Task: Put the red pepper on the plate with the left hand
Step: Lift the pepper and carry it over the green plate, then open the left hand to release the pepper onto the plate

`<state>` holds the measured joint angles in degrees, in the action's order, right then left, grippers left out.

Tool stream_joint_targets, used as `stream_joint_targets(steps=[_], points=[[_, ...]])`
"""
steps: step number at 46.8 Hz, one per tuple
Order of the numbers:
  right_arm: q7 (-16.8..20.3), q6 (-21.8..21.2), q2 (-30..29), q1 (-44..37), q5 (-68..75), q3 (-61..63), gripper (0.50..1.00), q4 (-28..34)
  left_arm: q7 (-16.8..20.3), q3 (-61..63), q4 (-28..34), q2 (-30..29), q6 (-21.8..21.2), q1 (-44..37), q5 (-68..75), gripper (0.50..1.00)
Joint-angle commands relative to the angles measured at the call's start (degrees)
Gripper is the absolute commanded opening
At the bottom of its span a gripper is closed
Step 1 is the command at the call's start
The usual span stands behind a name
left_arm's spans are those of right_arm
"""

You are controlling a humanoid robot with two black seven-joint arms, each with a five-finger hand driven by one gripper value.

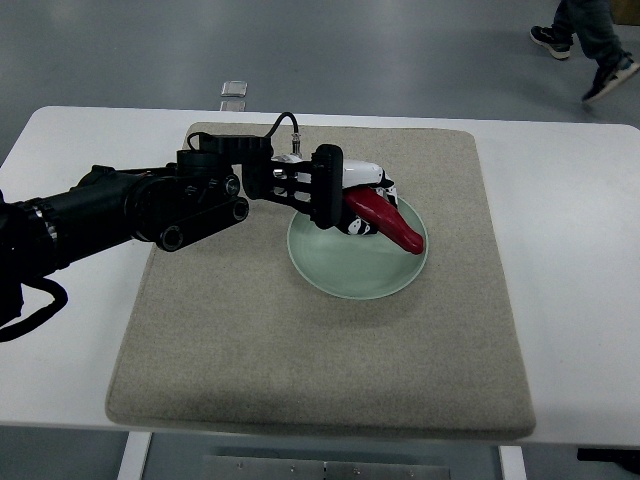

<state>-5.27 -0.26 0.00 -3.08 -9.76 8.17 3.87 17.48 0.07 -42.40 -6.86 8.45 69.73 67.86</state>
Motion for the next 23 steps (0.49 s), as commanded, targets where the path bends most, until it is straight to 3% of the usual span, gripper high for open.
stream_joint_targets(steps=[1, 9, 13, 19, 23], points=[[0.0, 0.0, 0.0, 0.0, 0.0, 0.0, 0.932, 0.0, 0.0, 0.3, 0.2, -0.1, 0.0, 0.0, 0.0, 0.5], [0.0, 0.0, 0.0, 0.0, 0.0, 0.0, 0.932, 0.0, 0.1, 0.3, 0.4, -0.2, -0.1, 0.0, 0.0, 0.5], [0.0, 0.0, 0.0, 0.0, 0.0, 0.0, 0.932, 0.0, 0.2, 0.3, 0.2, -0.3, -0.5, 0.0, 0.0, 0.743], [0.0, 0.0, 0.0, 0.0, 0.0, 0.0, 0.932, 0.0, 0.5, 0.3, 0.2, -0.4, -0.5, 0.1, -0.1, 0.93], [0.0, 0.0, 0.0, 0.0, 0.0, 0.0, 0.932, 0.0, 0.7, 0.3, 0.2, -0.7, -0.5, 0.1, -0.2, 0.986]])
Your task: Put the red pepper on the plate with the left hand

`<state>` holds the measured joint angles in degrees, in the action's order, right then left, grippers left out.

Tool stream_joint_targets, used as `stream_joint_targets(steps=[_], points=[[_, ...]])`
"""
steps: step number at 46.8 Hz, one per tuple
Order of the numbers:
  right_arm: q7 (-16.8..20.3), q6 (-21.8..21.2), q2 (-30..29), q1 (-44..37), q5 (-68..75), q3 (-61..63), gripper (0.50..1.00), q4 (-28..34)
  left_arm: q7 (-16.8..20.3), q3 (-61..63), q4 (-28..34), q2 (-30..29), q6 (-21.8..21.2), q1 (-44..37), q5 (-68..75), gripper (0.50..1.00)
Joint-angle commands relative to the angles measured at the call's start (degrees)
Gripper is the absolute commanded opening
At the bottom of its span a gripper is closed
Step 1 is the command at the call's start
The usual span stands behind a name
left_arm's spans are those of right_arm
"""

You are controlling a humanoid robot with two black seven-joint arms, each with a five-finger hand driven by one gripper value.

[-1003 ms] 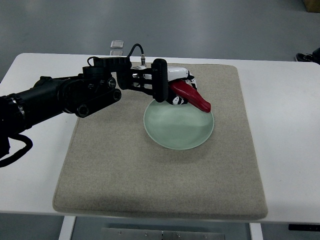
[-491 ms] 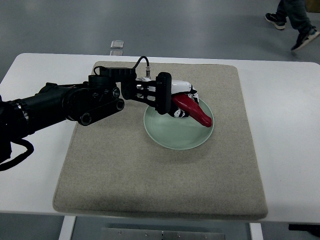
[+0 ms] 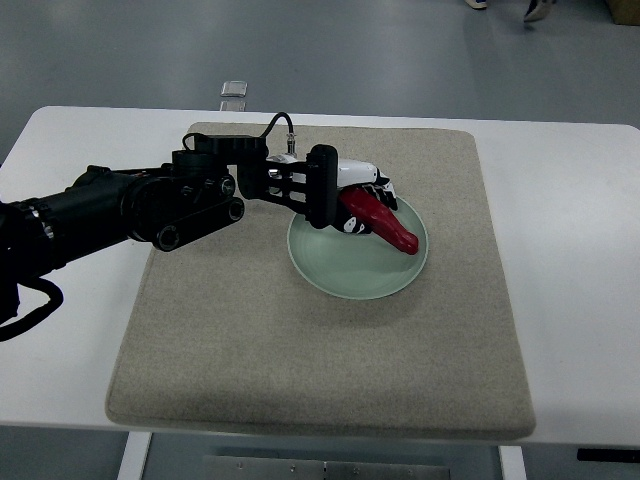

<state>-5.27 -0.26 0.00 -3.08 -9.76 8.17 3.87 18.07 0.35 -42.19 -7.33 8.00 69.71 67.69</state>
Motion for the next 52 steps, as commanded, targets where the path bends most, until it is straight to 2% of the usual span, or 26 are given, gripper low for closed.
stream_joint_targets(steps=[1, 35, 44, 52], points=[[0.0, 0.0, 0.0, 0.0, 0.0, 0.0, 0.932, 0.0, 0.1, 0.0, 0.0, -0.4, 0.0, 0.1, 0.0, 0.992], [0.0, 0.0, 0.0, 0.0, 0.0, 0.0, 0.932, 0.0, 0.1, -1.1, 0.8, -4.8, -1.3, 0.8, -1.3, 0.994], [0.0, 0.0, 0.0, 0.0, 0.0, 0.0, 0.932, 0.0, 0.1, -1.1, 4.9, -5.1, -6.3, 0.9, -1.3, 0.994], [0.0, 0.0, 0.0, 0.0, 0.0, 0.0, 0.932, 0.0, 0.1, -1.0, 10.1, -5.9, -7.6, 0.9, -1.7, 0.994]])
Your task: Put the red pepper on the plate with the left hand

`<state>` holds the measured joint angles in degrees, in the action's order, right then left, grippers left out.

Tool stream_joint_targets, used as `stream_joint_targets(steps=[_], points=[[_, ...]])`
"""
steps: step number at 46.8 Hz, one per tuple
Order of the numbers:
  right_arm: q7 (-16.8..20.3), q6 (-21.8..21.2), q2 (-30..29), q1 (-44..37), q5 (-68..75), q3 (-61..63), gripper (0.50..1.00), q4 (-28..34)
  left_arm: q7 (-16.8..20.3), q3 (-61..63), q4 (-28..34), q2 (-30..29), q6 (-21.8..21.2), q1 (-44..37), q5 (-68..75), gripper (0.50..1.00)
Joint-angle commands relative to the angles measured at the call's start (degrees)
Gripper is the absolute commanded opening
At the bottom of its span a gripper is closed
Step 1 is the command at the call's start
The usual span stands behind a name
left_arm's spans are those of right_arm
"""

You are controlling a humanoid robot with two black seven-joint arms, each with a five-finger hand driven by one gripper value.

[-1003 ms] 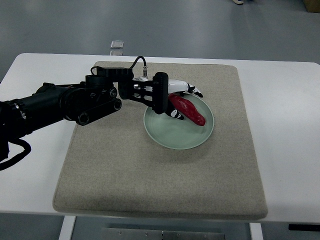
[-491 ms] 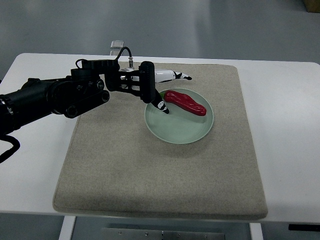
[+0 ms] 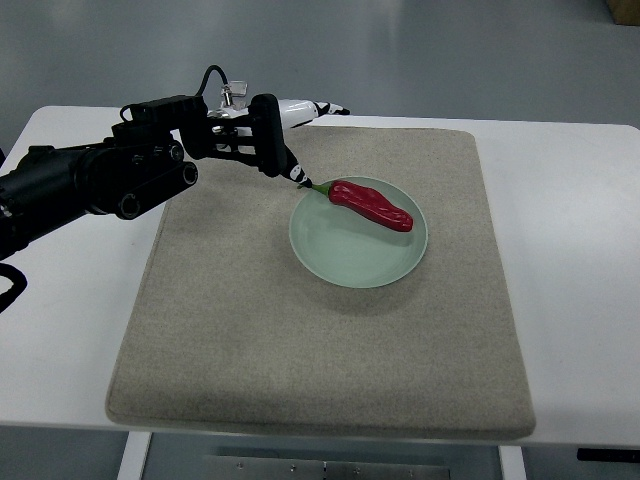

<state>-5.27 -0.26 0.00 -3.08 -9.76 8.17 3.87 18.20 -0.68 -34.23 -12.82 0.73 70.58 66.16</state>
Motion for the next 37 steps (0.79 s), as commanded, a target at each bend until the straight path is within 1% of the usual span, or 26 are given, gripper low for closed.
stream_joint_targets(steps=[1, 7, 14, 21, 26, 37], points=[[0.0, 0.0, 0.0, 0.0, 0.0, 0.0, 0.932, 0.0, 0.0, 0.1, 2.8, -0.5, -0.3, -0.1, -0.2, 0.994], [0.0, 0.0, 0.0, 0.0, 0.0, 0.0, 0.932, 0.0, 0.0, 0.1, 5.8, -0.6, -0.3, -0.3, -0.2, 0.996], [0.0, 0.0, 0.0, 0.0, 0.0, 0.0, 0.932, 0.0, 0.0, -0.2, 7.9, -0.6, -0.3, -0.3, -0.8, 0.994], [0.0, 0.0, 0.0, 0.0, 0.0, 0.0, 0.932, 0.0, 0.0, -0.2, 9.3, -0.6, -0.9, 0.0, -5.7, 0.994], [0.0, 0.0, 0.0, 0.0, 0.0, 0.0, 0.932, 0.0, 0.0, -0.2, 9.6, -0.6, -1.6, 0.1, -15.3, 0.996], [0.0, 0.0, 0.0, 0.0, 0.0, 0.0, 0.932, 0.0, -0.2, -0.1, 9.9, -0.4, -1.6, -0.2, -44.5, 0.996]])
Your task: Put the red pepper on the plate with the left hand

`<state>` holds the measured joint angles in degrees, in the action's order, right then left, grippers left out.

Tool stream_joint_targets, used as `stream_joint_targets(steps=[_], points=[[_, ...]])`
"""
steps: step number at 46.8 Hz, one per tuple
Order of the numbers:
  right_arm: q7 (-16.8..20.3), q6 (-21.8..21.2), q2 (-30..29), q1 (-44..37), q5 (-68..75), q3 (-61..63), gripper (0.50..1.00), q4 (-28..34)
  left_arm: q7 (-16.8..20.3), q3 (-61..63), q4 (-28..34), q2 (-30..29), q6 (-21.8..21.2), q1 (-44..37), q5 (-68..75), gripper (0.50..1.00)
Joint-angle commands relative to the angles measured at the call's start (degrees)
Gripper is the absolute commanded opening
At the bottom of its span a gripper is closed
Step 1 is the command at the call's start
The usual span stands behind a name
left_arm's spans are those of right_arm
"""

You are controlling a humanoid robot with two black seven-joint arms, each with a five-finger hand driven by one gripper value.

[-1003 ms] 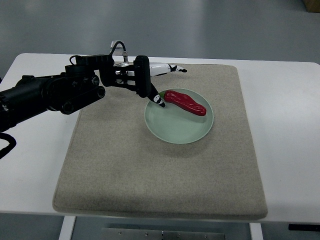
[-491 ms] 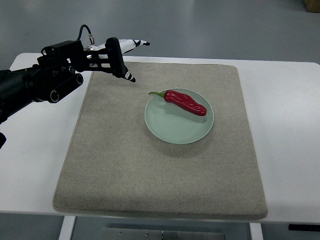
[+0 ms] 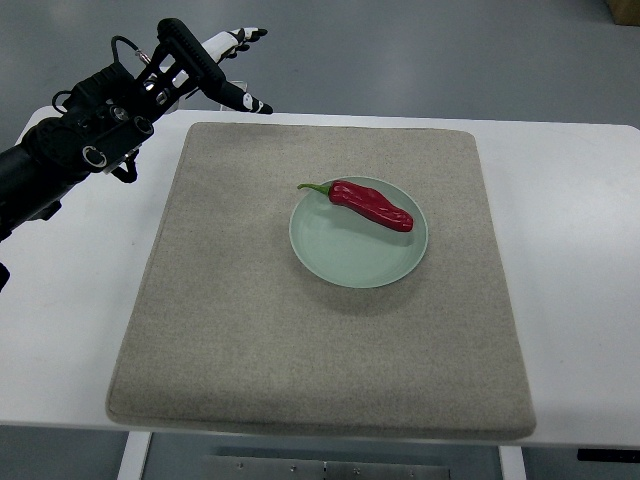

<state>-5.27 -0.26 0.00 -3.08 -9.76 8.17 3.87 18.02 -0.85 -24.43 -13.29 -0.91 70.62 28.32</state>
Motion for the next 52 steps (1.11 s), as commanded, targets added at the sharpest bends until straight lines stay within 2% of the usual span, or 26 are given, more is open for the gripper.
stream_joint_targets(steps=[1, 14, 27, 44, 52], points=[[0.0, 0.0, 0.0, 0.0, 0.0, 0.0, 0.932, 0.0, -0.1, 0.1, 0.2, 0.1, 0.0, -0.3, -8.6, 0.996], [0.0, 0.0, 0.0, 0.0, 0.0, 0.0, 0.932, 0.0, 0.0, -0.1, 2.6, 0.6, 1.6, -0.7, -26.8, 0.999], [0.0, 0.0, 0.0, 0.0, 0.0, 0.0, 0.932, 0.0, 0.2, -1.0, 7.4, 1.5, 9.9, -1.8, -45.1, 0.999], [0.0, 0.0, 0.0, 0.0, 0.0, 0.0, 0.932, 0.0, -1.4, -7.8, 9.0, 4.8, 9.3, -4.3, -48.7, 0.999], [0.0, 0.0, 0.0, 0.0, 0.0, 0.0, 0.932, 0.0, -1.4, -8.6, 9.7, 5.7, 11.7, -4.6, -56.3, 0.999]])
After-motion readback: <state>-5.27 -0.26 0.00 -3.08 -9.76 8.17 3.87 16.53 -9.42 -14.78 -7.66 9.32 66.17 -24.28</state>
